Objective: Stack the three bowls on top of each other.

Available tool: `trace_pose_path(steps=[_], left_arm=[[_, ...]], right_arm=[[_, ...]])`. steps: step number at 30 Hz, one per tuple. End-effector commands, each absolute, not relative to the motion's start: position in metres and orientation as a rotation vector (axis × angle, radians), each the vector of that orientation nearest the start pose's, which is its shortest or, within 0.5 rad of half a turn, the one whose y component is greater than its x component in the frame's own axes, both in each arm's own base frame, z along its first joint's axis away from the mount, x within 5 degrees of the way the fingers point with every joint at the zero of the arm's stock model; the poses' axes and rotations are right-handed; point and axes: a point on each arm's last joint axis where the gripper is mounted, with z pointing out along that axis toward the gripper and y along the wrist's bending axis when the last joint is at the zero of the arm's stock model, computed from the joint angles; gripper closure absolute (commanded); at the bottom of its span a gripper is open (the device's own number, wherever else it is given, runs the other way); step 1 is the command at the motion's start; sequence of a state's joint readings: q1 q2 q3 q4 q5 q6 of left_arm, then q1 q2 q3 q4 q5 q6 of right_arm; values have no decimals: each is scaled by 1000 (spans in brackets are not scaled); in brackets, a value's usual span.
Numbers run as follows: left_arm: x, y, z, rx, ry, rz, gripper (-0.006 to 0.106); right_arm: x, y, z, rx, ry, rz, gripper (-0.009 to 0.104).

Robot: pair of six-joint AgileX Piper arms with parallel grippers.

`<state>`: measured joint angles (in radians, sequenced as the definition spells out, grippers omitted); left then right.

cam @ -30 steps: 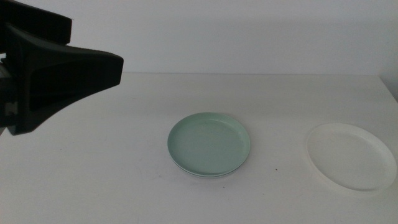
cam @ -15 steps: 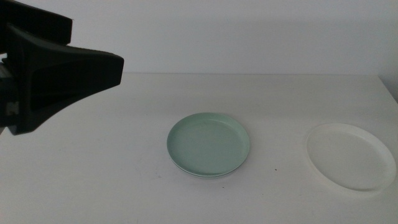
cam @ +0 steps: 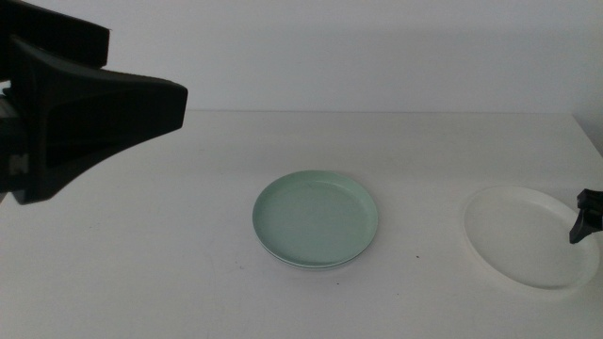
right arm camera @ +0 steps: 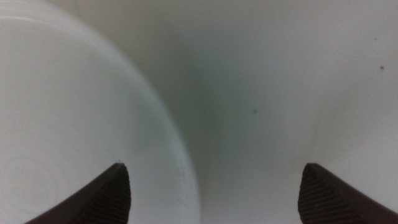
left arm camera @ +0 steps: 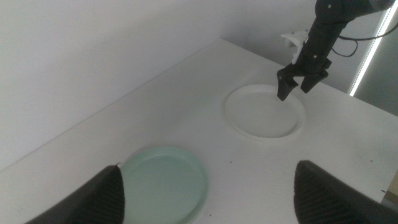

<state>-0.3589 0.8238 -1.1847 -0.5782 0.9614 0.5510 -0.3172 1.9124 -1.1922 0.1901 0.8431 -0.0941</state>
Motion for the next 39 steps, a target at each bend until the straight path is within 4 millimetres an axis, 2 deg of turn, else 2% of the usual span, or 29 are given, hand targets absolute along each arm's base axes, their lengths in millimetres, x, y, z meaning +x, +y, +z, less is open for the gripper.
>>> trace_pose_path(steps=[1,6,12,14,17,20,23,26,31,34,39], left_arm=[[105,-83,451,816,1814,-575,7],[105,-83,451,816,1814,-575,7],[105,-83,451,816,1814,-575,7],[105,-83,451,816,1814,-575,7],[105,-83,451,816,1814,-575,7],[105,-83,451,816,1814,-575,7],[105,-83,451,816,1814,-575,7],[105,-83,451,816,1814,-575,7],[105,-83,451,816,1814,-575,7],[105,-83,451,816,1814,-575,7],[105,-83,451,816,1814,-575,7]], right_arm=[[346,-100,155,496,2949,178,27],[348,-97,149,529,2945,233,33],[350,-92,144,482,2947,297,46],[350,-92,144,480,2949,292,59],[349,-92,144,477,2959,293,96],[347,-91,155,480,2945,295,97],[348,-83,187,496,2866,304,97],[357,-57,220,420,2829,351,97],[376,19,250,214,2834,411,97],[382,68,252,101,2837,449,97],[384,130,239,-5,2847,500,97]])
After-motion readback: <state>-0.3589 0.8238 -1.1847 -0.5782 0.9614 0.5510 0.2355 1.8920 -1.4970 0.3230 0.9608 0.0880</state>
